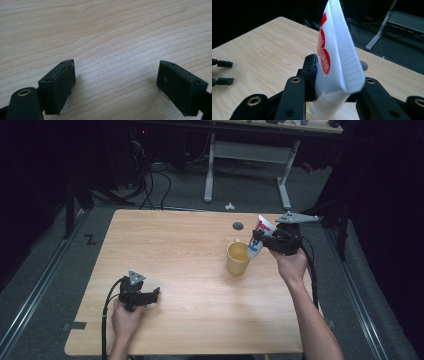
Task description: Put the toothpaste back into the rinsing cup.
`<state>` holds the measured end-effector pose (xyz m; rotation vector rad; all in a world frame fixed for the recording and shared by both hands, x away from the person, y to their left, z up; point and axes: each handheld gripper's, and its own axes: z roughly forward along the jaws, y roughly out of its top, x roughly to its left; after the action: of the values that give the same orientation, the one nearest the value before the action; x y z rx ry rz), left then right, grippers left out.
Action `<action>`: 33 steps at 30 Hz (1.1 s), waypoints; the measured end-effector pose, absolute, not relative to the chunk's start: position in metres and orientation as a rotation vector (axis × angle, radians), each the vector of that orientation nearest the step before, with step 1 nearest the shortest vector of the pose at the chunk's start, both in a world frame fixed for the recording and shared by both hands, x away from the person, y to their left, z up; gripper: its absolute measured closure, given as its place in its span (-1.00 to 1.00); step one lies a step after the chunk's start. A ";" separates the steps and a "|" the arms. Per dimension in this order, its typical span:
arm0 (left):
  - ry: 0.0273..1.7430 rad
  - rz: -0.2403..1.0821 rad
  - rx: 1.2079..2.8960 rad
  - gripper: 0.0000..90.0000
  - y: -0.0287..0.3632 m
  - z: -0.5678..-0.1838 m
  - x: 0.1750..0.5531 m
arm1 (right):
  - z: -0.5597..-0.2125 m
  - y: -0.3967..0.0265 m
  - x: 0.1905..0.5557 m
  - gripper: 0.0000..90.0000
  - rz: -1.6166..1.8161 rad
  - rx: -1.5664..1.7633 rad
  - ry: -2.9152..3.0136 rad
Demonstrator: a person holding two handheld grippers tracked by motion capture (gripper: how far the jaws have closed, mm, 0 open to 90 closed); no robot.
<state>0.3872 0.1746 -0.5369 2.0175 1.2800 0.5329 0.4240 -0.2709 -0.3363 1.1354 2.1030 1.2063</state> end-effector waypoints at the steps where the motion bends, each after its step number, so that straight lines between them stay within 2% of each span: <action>1: 1.280 0.533 2.017 -0.65 0.175 -0.537 0.387 | -0.336 -0.270 0.424 0.54 1.207 1.137 2.104; 33: 1.280 0.534 2.018 -0.65 0.175 -0.537 0.387 | -0.356 -0.240 0.453 0.54 1.166 1.144 2.122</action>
<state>0.3871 0.1745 -0.5369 2.0179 1.2800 0.5340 0.4533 -0.2405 -0.3565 1.1443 2.1221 1.1663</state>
